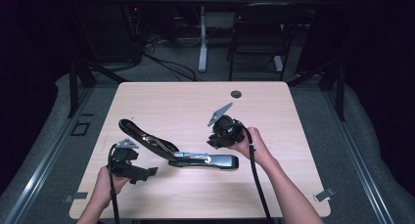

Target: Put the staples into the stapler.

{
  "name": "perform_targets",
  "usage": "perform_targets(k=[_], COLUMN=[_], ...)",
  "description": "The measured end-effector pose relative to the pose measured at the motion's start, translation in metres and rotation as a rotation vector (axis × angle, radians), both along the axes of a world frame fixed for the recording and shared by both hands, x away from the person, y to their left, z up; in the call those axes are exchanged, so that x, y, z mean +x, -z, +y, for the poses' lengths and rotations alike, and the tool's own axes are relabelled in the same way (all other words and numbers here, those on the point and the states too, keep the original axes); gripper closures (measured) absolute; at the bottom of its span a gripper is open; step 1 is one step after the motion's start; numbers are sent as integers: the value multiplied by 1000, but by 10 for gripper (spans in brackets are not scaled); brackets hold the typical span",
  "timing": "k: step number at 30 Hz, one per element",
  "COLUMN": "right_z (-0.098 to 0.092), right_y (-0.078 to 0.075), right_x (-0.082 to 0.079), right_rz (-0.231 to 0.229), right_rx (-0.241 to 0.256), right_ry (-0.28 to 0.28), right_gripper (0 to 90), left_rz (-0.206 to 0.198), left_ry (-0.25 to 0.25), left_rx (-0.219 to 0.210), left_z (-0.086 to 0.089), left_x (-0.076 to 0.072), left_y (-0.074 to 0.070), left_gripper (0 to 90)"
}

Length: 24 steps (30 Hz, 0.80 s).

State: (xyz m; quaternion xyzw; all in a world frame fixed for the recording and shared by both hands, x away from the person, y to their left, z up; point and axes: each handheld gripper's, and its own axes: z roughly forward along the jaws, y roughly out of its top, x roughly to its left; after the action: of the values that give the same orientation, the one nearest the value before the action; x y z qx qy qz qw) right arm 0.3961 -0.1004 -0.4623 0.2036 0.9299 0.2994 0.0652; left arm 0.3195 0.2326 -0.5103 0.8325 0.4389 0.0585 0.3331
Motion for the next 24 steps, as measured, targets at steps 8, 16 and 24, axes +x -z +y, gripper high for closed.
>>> perform_targets(k=[8, 16, 24], right_z=[9, 17, 25], right_y=[-1, 2, 4], right_x=[1, 2, 4], right_rz=[-6, -4, -2], right_rx=[-8, -13, -14], right_ry=[-33, -71, -105], right_gripper=[783, 783, 783], left_rz=[1, 1, -1], left_ry=[6, 10, 5], left_rx=[2, 3, 0], left_z=[0, -1, 0], left_x=[0, 0, 0], left_y=[0, 0, 0], left_gripper=[0, 0, 0])
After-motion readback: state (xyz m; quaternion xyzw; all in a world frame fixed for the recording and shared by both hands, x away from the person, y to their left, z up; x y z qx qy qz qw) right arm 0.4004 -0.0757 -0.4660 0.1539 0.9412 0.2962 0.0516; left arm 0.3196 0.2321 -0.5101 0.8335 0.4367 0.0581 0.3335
